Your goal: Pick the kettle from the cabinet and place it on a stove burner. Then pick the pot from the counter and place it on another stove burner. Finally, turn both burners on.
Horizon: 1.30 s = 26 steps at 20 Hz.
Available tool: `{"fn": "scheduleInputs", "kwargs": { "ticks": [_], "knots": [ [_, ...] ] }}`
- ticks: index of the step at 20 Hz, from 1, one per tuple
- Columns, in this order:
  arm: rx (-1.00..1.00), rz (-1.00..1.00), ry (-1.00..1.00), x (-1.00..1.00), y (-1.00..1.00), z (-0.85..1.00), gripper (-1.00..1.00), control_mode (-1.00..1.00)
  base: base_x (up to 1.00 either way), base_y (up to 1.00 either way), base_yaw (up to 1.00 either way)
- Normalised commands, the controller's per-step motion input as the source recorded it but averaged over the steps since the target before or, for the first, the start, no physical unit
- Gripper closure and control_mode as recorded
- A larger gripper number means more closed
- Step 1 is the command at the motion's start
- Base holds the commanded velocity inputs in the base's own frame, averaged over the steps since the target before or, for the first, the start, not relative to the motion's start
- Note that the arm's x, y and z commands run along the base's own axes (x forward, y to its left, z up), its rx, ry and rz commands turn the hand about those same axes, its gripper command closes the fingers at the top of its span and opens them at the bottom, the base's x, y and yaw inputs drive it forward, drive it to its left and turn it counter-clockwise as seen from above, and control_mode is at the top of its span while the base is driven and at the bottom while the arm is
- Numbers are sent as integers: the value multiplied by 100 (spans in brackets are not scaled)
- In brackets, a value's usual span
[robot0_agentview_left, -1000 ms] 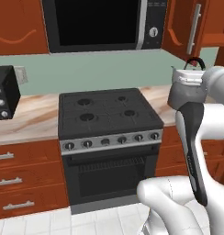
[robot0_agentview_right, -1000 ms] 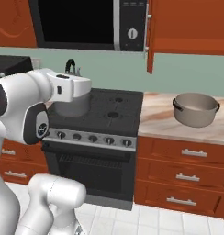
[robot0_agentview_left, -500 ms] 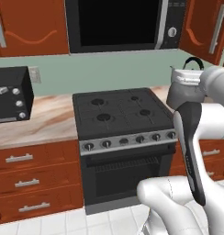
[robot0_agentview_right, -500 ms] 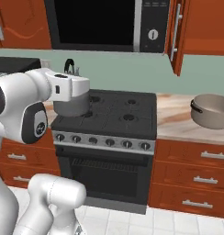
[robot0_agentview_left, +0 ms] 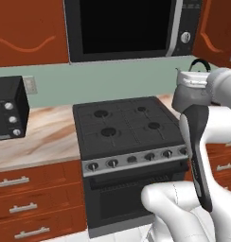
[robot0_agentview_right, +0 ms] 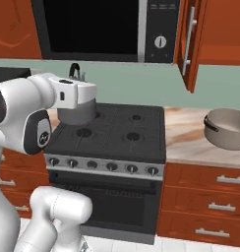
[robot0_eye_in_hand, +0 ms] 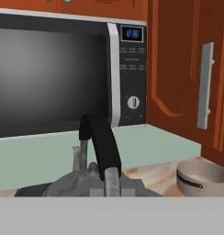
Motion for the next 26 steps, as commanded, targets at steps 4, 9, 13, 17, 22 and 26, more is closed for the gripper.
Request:
{"fn": "scheduleInputs", "kwargs": {
  "ticks": [4, 9, 13, 17, 22, 26],
  "knots": [
    [0, 0, 0, 0, 0, 0, 100, 100, 56, 4, -4],
    [0, 0, 0, 0, 0, 0, 100, 100, 54, 0, -1],
    [0, 0, 0, 0, 0, 0, 100, 100, 48, 0, 0],
    [0, 0, 0, 0, 0, 0, 100, 100, 38, 0, 0],
    [0, 0, 0, 0, 0, 0, 100, 100, 5, 0, 0],
    [0, 0, 0, 0, 0, 0, 100, 100, 32, 0, 0]
  ]
}}
